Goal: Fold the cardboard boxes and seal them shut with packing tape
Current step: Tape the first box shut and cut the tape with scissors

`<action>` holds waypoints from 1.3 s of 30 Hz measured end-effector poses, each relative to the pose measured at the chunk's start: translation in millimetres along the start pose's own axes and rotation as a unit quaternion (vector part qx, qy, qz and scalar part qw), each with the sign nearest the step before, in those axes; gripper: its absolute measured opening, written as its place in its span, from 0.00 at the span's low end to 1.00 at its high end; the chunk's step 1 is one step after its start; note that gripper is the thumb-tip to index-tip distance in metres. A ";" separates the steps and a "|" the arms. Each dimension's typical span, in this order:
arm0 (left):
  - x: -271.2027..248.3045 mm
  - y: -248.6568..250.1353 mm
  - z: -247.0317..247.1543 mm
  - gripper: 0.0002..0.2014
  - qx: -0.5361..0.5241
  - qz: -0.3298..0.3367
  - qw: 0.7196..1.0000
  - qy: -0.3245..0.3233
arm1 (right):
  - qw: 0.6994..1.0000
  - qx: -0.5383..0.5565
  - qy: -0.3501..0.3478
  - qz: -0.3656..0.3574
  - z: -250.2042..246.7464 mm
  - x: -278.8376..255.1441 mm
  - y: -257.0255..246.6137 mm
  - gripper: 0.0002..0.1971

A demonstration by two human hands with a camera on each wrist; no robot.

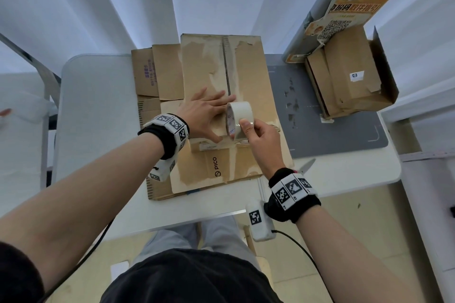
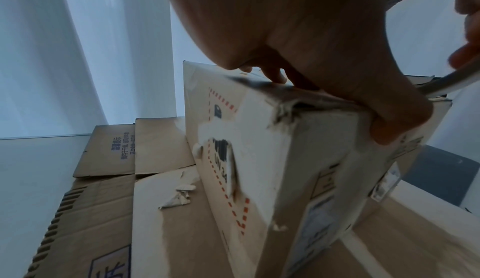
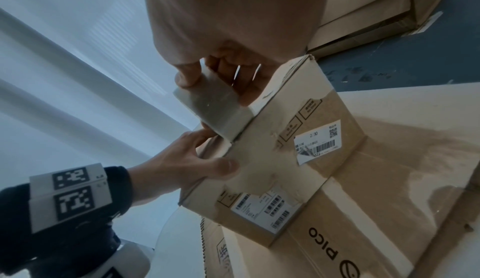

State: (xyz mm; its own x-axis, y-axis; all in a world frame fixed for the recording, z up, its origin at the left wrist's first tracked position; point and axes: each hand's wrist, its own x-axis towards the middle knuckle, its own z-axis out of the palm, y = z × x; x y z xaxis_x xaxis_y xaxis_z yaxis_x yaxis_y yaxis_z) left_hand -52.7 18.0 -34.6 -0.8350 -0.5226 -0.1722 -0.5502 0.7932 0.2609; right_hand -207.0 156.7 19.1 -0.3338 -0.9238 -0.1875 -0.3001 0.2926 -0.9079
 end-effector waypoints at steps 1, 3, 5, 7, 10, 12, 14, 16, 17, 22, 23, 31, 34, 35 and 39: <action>-0.5 0.1 0.5 0.52 0.004 -0.001 1.000 -0.001 | 1.000 0.000 0.003 -0.002 -0.4 -0.3 0.3 0.28; -0.3 0.9 0.9 0.52 0.017 0.001 1.000 -0.006 | 1.000 0.005 0.005 0.003 -1.2 1.3 -0.8 0.26; 0.6 0.8 -0.2 0.51 0.029 0.005 0.999 -0.019 | 1.000 0.021 0.006 0.015 -2.8 4.5 -5.1 0.21; 1.5 0.5 -1.5 0.50 0.037 0.009 0.999 -0.031 | 0.999 0.038 0.009 0.022 -5.5 7.1 -9.8 0.16; 1.4 2.6 -1.8 0.50 0.037 0.012 0.998 -0.040 | 0.998 0.066 0.015 0.017 -6.4 7.7 -11.7 0.13; 1.6 4.4 -0.6 0.49 0.035 0.018 0.999 -0.038 | 0.996 0.086 0.014 0.018 -5.8 6.5 -9.1 0.10; 1.1 5.6 -1.2 0.48 0.030 0.024 0.999 -0.038 | 0.995 0.101 0.007 0.014 -3.7 3.3 -5.3 0.07; 1.4 5.6 -1.6 0.47 0.026 0.023 0.999 -0.037 | 0.994 0.108 -0.002 0.004 -1.8 -0.6 -2.5 0.08; 1.6 5.5 -1.6 0.47 0.023 0.021 0.999 -0.036 | 0.994 0.109 -0.006 0.002 -1.2 -1.2 -1.2 0.09; 3.0 5.0 0.1 0.47 0.012 0.012 0.999 -0.040 | 0.993 0.114 -0.024 0.010 -3.2 2.0 0.5 0.11; 3.0 4.8 0.3 0.47 0.013 0.012 0.999 -0.040 | 0.993 0.112 -0.024 0.011 -3.9 2.2 0.4 0.11; 0.4 6.2 0.2 0.49 0.010 0.016 0.999 -0.039 | 0.994 0.108 0.004 0.001 1.5 -3.8 -0.2 0.09; 0.1 6.0 -1.2 0.49 0.010 0.014 0.999 -0.038 | 0.995 0.104 0.002 0.003 1.8 -3.8 -3.4 0.09; 0.2 6.1 -1.5 0.49 0.010 0.014 0.999 -0.038 | 0.995 0.103 0.004 0.005 1.8 -3.8 -3.8 0.09; 1.2 5.1 -1.8 0.50 0.010 0.014 0.999 -0.043 | 0.995 0.099 0.015 0.008 2.6 -2.0 -2.4 0.10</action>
State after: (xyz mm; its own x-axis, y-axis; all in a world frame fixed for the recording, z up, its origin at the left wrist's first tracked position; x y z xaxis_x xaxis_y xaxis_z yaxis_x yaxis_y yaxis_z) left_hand -56.5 20.9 -31.8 -0.8466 -0.4716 -0.2469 -0.5257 0.8137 0.2483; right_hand -203.3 157.3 20.7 -0.3649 -0.9108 -0.1933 -0.1147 0.2500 -0.9614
